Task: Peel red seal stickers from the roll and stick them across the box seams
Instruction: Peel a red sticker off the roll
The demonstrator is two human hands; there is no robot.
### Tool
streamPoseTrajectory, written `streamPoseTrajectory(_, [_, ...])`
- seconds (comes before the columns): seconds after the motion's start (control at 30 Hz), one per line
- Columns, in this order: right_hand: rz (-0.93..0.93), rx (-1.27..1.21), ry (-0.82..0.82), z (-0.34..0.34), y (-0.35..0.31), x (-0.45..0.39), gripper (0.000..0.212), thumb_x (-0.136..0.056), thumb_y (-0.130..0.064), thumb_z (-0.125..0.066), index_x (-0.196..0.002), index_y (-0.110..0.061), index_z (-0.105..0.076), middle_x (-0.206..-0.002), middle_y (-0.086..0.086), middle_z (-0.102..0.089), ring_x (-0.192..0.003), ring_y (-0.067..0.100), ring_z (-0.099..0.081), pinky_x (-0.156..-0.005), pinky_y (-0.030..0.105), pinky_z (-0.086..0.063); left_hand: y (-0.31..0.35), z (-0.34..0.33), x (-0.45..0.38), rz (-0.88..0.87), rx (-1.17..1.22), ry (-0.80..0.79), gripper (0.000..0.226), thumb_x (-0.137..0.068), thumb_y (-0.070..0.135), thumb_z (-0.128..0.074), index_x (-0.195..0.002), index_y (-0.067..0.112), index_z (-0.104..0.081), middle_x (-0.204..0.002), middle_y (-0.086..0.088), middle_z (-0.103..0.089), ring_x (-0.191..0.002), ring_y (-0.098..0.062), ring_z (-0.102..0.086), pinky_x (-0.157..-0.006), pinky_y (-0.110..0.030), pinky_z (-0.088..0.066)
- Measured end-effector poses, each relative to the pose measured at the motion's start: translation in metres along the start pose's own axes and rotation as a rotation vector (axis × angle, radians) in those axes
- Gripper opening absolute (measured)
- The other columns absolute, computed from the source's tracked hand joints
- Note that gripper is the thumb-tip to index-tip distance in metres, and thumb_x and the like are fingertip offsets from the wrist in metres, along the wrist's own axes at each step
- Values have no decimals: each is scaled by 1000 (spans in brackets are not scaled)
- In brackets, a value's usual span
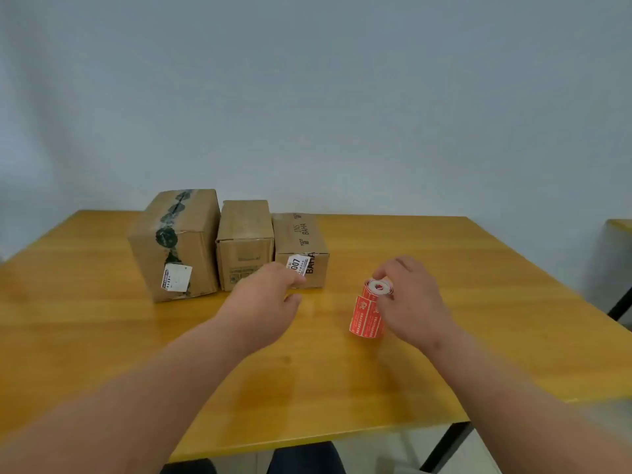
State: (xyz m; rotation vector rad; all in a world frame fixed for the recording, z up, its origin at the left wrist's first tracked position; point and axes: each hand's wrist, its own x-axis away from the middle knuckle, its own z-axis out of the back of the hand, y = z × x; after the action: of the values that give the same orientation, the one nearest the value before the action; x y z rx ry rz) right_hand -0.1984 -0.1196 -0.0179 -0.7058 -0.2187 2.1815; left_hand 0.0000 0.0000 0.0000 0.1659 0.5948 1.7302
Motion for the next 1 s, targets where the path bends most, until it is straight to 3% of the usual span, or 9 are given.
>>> streamPoseTrajectory(0.2, [124,82,99,-20,9,3,25,-65,-16,-51,-88,-15,-63,-96,1,-54,-87,25,-53,-75,40,-45,9,-32,-17,3,156,-131,37,-96,25,-55,-133,28,-55,-125,10,-58,-104,-7,-55,-83,-20,-42])
streamPoseTrajectory(0.3, [158,113,109,-28,13,4,20,-66,-12,-60,-85,-14,-62,-94,0,-53,-87,25,-51,-75,39,-44,13,-45,-26,-3,210,-153,38,-97,22,-55,-135,26,-53,-127,8,-57,-108,-9,-55,-87,-21,-43])
streamPoseTrajectory(0.5, [141,87,93,-34,16,5,14,-66,-19,-61,-80,-16,-62,-99,-1,-53,-95,26,-50,-79,42,-43,24,-65,-41,-28,290,-225,44,-96,19,-56,-138,24,-49,-132,5,-54,-114,-12,-54,-90,-20,-39])
streamPoseTrajectory(0.57, [134,75,93,-35,18,6,14,-66,-22,-59,-78,-15,-63,-100,0,-53,-97,26,-50,-80,41,-42,29,-69,-45,-31,305,-240,35,-95,20,-58,-130,25,-56,-123,6,-59,-110,-11,-56,-86,-20,-41])
streamPoseTrajectory(0.67, [129,72,86,-33,21,8,15,-69,-26,-58,-78,-16,-64,-102,-1,-54,-100,25,-48,-80,35,-34,34,-76,-50,-34,308,-236,11,-94,22,-59,-101,23,-67,-94,4,-66,-88,-15,-60,-75,-30,-49])
streamPoseTrajectory(0.77, [120,53,87,-30,25,9,13,-72,-29,-57,-75,-19,-64,-104,-2,-54,-102,24,-46,-81,34,-29,33,-82,-54,-33,323,-231,13,-93,21,-59,-81,25,-63,-70,8,-57,-70,-14,-53,-64,-30,-43])
streamPoseTrajectory(1.0, [161,4,15,-18,31,6,5,-71,-23,-66,-72,-19,-65,-105,-6,-57,-105,24,-47,-82,41,-34,26,-80,-61,-59,388,-308,15,-94,21,-59,-79,24,-61,-66,10,-55,-60,-6,-48,-57,-26,-39])
